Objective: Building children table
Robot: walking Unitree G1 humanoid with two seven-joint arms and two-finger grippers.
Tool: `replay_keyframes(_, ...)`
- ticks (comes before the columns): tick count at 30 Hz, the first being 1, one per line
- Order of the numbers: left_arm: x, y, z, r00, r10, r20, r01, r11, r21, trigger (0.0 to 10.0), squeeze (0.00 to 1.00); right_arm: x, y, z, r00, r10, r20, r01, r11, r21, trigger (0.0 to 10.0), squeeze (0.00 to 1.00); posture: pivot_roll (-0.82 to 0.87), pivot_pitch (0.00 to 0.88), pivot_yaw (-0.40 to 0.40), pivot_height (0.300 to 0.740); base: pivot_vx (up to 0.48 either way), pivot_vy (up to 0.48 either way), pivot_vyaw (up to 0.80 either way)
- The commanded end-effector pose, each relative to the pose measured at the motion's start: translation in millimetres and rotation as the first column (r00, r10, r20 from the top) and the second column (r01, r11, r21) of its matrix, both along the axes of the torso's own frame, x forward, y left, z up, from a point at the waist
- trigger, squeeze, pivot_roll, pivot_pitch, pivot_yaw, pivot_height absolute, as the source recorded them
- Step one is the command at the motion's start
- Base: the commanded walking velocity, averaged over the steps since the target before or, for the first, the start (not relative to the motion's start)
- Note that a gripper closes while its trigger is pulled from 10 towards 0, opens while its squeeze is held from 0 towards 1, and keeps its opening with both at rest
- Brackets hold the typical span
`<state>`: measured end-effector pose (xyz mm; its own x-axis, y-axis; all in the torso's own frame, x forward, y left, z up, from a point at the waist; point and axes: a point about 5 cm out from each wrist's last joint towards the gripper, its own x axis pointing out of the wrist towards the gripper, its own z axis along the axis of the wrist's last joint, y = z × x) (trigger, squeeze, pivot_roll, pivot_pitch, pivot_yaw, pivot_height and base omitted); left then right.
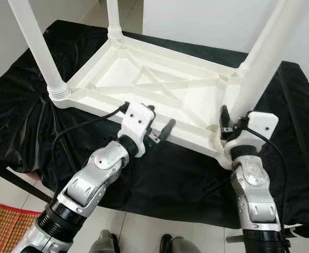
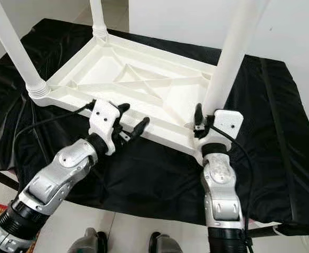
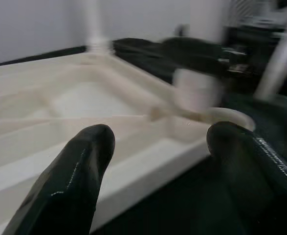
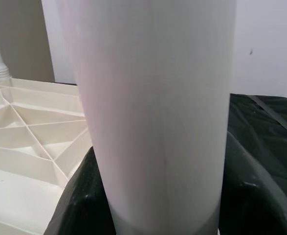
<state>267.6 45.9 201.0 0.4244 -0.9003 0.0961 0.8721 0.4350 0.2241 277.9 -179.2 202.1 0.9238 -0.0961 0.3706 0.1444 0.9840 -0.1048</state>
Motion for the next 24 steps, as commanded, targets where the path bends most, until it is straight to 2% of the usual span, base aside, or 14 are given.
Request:
replay_keyframes(1, -9.7, -5.5, -4, 0.996, -0.087, 0.004, 0.087, 0.996, 0.01, 10.0, 0.0, -6.2, -5.4, 1, 1.0, -0.013, 0.023, 0.013, 1.0, 0.0, 10.0, 0.0, 0.05, 0.175, -0.022, 0.74, 0.0, 0.0, 0.0)
replay_keyframes(3, -13.2, -7.3, -12, 0.995, -0.102, -0.004, 0.102, 0.994, 0.048, 10.0, 0.0, -9.6, -7.6, -1, 1.0, -0.017, 0.015, 0.017, 1.0, 0.001, 10.0, 0.0, 0.05, 0.175, -0.022, 0.74, 0.0, 0.0, 0.0)
replay_keyframes(9, -16.3, -7.8, -19, 0.992, -0.121, -0.031, 0.123, 0.99, 0.068, 10.0, 0.0, -16.0, -7.3, -6, 1.0, -0.001, -0.005, 0.001, 1.0, -0.005, 10.0, 0.0, 0.05, 0.175, -0.022, 0.74, 0.0, 0.0, 0.0)
replay_keyframes(12, -15.7, -6.6, -20, 0.992, -0.122, -0.033, 0.124, 0.99, 0.071, 10.0, 0.0, -18.3, -6.5, -8, 1.0, 0.005, -0.01, -0.006, 1.0, -0.008, 10.0, 0.0, 0.04, 0.181, -0.021, 0.74, 0.0, 0.0, 0.0)
replay_keyframes(16, -7.5, 0.3, -16, 0.993, -0.116, -0.034, 0.118, 0.991, 0.065, 10.0, 0.0, -23.2, -4.8, -12, 0.999, 0.02, -0.032, -0.02, 1.0, -0.016, 10.0, 0.0, 0.04, 0.182, -0.021, 0.74, 0.0, 0.0, 0.0)
replay_keyframes(24, -4.2, 4.2, -11, 0.993, -0.11, -0.04, 0.112, 0.993, 0.041, 10.0, 0.0, -27.9, -3.0, -21, 0.998, 0.03, -0.064, -0.031, 0.999, -0.02, 10.0, 0.0, 0.03, 0.184, -0.022, 0.74, 0.0, 0.0, 0.0)
